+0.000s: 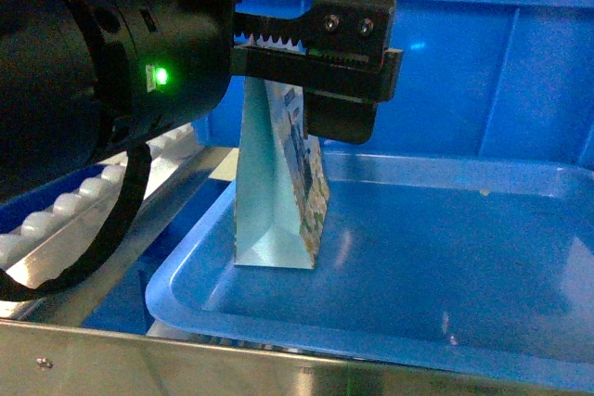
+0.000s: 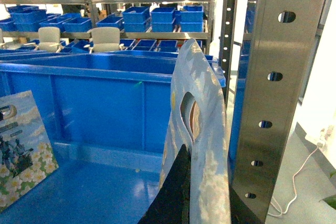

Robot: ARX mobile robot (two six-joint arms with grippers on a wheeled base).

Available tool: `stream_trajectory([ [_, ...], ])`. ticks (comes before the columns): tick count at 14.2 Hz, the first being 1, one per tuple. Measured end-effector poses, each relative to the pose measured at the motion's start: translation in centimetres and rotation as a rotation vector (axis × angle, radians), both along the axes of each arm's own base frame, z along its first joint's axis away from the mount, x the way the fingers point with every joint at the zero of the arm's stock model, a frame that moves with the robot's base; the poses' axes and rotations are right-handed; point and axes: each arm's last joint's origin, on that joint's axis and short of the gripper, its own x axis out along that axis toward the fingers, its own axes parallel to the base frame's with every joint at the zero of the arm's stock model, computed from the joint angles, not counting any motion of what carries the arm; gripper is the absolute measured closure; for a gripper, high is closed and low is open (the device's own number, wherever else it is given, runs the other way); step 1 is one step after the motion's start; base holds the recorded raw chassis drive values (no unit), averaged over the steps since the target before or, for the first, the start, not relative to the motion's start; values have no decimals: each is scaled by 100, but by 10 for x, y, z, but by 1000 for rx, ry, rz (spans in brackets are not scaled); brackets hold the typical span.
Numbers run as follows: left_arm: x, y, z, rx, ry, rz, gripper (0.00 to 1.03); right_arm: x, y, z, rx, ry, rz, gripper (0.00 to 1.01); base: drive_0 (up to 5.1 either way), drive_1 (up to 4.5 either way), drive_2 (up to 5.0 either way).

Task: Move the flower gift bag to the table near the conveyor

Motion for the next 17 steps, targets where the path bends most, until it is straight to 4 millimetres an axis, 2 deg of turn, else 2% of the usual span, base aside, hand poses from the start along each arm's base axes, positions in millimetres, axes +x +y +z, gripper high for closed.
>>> stream_trajectory([
  [1,1,1,-3,6,10,11,5,0,0,0,0,0,1,99,0,0,0],
  [2,1,1,-6,10,18,16,13,0,0,0,0,0,1,99,0,0,0],
  [10,3,0,-12,-6,30,24,99,0,0,0,0,0,1,99,0,0,0],
  [12,3,0,-12,-11,32,26,101,0,0,0,0,0,1,99,0,0,0],
  [13,2,0,-8,-5,-21,41,101,0,0,0,0,0,1,99,0,0,0],
  [14,-7,5,13,-10,-86,57,101,0,0,0,0,0,1,99,0,0,0],
  [17,-24,18,41,-43,-146,77,101,0,0,0,0,0,1,99,0,0,0],
])
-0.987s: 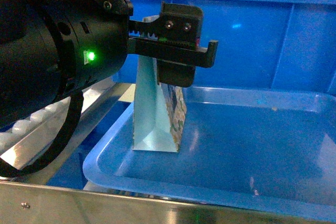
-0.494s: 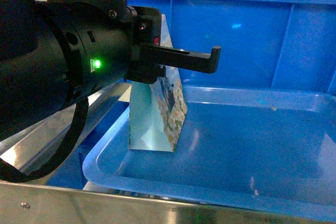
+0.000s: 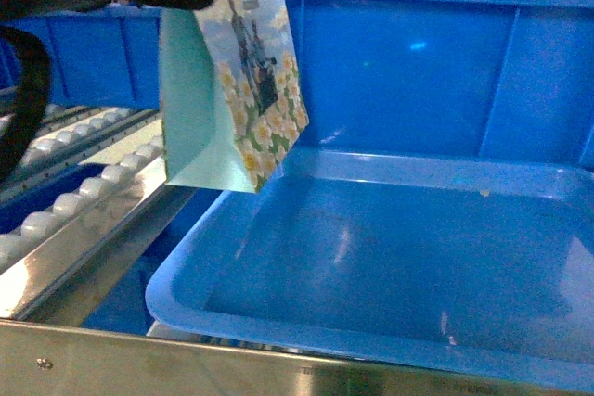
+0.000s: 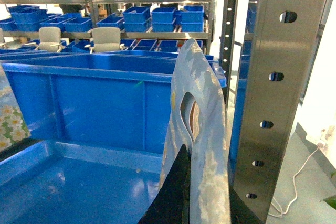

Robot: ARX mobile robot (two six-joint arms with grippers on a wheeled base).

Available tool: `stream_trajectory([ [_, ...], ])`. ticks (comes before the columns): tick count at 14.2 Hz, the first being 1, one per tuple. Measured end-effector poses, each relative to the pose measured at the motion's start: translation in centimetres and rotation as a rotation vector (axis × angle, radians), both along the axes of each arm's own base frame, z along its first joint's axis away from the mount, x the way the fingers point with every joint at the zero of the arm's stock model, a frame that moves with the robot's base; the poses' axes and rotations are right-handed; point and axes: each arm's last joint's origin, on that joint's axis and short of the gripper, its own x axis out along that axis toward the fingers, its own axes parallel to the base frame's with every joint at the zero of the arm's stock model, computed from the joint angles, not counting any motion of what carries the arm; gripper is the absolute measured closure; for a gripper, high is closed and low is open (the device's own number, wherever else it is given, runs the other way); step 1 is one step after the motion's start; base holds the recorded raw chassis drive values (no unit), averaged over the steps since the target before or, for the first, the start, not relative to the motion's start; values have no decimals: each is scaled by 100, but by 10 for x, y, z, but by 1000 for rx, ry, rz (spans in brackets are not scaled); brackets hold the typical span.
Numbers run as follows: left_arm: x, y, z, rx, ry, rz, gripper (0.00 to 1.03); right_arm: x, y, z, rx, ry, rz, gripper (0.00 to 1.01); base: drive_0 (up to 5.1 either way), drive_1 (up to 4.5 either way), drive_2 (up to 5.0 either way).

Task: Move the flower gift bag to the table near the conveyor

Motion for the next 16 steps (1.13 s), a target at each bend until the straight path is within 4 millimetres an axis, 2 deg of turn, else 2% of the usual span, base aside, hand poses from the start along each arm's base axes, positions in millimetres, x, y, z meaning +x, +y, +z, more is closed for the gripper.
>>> stream_trajectory([
  [5,-10,13,6,-12,-19,23,101,0,0,0,0,0,0,99,0,0,0],
  [11,-71,90,1,34,-25,208,101,0,0,0,0,0,0,99,0,0,0],
  [13,-81,96,5,19,-41,213,101,0,0,0,0,0,0,99,0,0,0],
  [16,-79,94,3,27,-25,197,101,1,0,-1,2,5,-4,99,-462,170,362],
])
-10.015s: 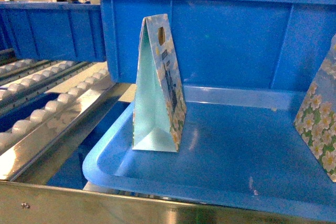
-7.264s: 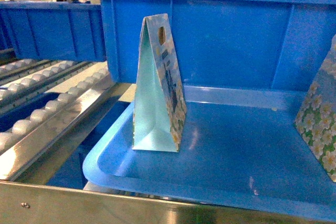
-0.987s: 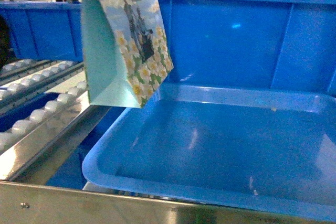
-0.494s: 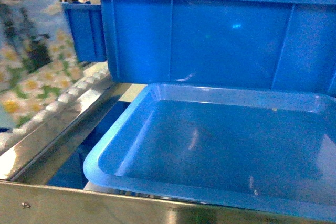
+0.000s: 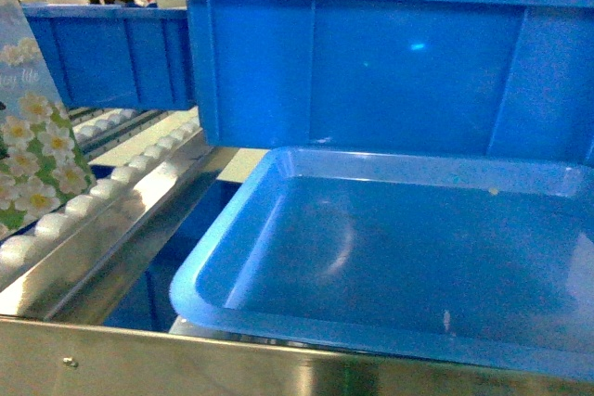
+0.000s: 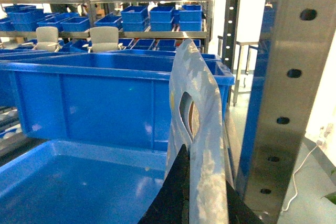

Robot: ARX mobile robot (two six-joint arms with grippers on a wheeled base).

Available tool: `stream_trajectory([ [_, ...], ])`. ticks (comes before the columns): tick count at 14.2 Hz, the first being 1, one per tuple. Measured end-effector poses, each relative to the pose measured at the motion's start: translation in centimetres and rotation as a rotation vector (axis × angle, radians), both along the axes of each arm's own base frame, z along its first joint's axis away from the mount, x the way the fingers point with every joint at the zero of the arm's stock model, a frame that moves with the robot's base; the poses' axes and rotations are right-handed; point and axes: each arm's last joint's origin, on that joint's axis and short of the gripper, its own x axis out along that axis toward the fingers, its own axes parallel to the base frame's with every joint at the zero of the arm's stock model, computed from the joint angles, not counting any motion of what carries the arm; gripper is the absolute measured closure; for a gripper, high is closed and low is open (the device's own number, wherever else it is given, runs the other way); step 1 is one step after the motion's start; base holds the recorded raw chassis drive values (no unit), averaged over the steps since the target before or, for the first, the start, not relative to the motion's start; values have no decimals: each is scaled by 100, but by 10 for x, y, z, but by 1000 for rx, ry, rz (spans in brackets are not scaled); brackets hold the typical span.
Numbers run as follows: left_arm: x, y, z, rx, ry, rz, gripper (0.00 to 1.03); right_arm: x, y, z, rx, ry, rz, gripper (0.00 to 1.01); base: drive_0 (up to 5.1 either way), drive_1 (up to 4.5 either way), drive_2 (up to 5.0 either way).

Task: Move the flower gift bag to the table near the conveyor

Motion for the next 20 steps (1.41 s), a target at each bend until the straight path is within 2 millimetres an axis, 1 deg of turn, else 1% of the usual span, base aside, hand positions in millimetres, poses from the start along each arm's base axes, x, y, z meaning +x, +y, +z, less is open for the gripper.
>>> stream_trajectory([
  [20,-1,1,1,-4,-9,9,101,0,0,0,0,1,1,99,-486,137,343],
])
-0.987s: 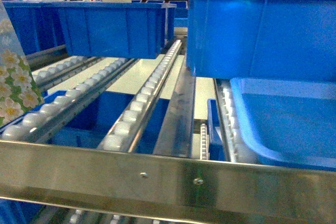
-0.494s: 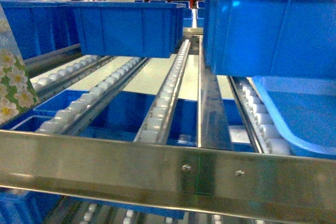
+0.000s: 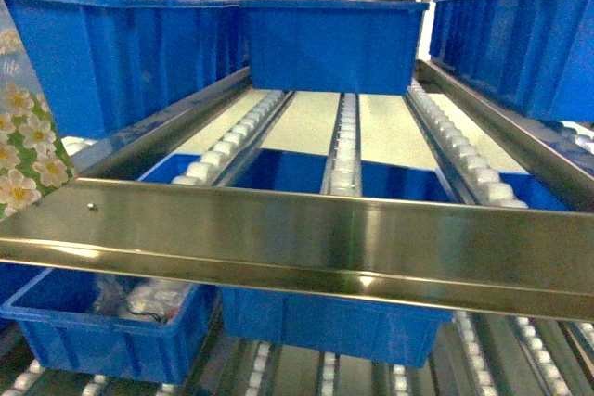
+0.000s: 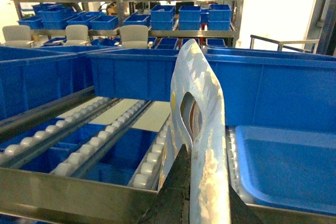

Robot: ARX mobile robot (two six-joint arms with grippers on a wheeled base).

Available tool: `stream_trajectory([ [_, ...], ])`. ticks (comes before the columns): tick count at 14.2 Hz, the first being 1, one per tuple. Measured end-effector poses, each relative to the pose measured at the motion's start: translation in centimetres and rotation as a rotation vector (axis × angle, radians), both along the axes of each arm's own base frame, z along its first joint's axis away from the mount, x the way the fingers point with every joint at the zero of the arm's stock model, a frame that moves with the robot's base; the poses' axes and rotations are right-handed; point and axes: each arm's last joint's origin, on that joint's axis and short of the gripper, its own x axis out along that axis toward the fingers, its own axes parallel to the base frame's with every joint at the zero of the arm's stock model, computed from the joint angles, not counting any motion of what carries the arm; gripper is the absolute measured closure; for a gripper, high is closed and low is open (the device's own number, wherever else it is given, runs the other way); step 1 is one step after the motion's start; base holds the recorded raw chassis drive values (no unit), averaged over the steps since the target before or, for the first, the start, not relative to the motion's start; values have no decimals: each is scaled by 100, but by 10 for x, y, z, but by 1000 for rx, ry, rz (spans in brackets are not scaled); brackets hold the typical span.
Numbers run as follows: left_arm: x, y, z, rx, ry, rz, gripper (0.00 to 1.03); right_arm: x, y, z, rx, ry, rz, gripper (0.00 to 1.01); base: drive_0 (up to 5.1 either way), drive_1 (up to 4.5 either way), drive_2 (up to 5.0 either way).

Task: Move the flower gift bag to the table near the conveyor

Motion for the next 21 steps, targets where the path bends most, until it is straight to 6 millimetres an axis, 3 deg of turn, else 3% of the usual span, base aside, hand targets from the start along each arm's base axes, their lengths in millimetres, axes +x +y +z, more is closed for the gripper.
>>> stream_trajectory([
  [21,0,0,0,1,3,0,101,0,0,0,0,0,0,99,-495,236,244],
])
